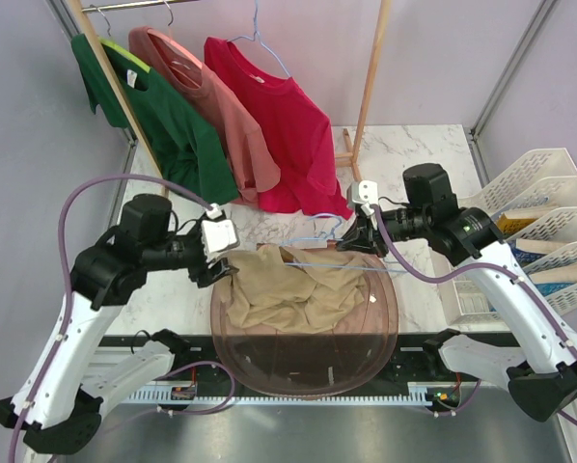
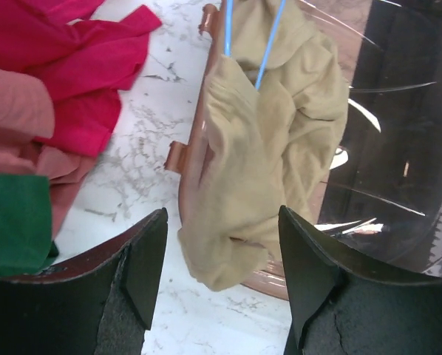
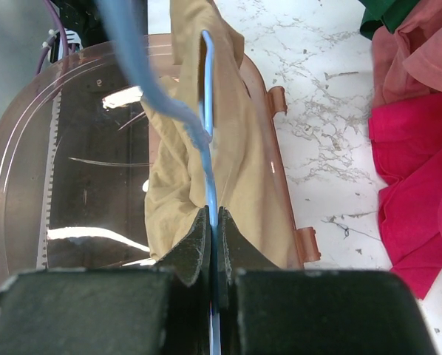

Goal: Place the t-shirt on the hanger

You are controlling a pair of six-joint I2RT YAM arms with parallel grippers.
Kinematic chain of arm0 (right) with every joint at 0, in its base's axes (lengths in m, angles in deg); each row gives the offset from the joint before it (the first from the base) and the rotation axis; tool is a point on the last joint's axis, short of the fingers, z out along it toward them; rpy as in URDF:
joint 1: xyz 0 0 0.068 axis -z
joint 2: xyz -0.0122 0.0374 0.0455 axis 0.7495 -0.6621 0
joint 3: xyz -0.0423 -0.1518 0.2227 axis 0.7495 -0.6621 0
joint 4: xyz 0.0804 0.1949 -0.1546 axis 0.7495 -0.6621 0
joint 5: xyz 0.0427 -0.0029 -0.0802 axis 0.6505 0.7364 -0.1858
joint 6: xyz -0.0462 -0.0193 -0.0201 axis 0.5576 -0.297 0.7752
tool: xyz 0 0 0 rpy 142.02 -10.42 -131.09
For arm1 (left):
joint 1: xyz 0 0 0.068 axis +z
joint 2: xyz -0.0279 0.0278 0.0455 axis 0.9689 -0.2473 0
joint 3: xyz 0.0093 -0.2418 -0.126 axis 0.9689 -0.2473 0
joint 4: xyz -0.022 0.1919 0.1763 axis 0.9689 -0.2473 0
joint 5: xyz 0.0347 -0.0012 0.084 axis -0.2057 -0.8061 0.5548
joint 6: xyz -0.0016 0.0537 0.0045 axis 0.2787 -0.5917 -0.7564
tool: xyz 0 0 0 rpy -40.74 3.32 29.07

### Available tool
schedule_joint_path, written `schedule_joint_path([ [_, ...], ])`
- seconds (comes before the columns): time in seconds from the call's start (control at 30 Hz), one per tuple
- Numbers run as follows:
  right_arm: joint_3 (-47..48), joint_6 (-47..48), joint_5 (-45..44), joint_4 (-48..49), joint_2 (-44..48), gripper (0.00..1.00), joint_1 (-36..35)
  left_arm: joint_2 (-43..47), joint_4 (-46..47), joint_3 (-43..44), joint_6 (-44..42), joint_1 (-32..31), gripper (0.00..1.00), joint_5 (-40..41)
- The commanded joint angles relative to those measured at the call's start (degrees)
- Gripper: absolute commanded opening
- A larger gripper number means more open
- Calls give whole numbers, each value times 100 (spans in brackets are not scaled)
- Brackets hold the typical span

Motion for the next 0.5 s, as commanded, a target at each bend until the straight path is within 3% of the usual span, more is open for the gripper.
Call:
schedule_joint_path([
  [0.0,-58,-9,131,294,152,0,30,-684,-496,480,-367,6,68,-595],
  [0.17,-119,-105,254,416,188,0,30,-1089,-216,701,-219,-29,73,-911],
  [0.3,-146,-193,412,548,109,0,30,-1248,249,368,-376,-363,73,-579],
  [0.37,-137,-220,412,566,100,0,21,-1353,486,148,-455,-477,71,-507],
  [0.47,-137,-255,430,618,108,0,30,-1503,602,77,-482,-486,58,-647],
])
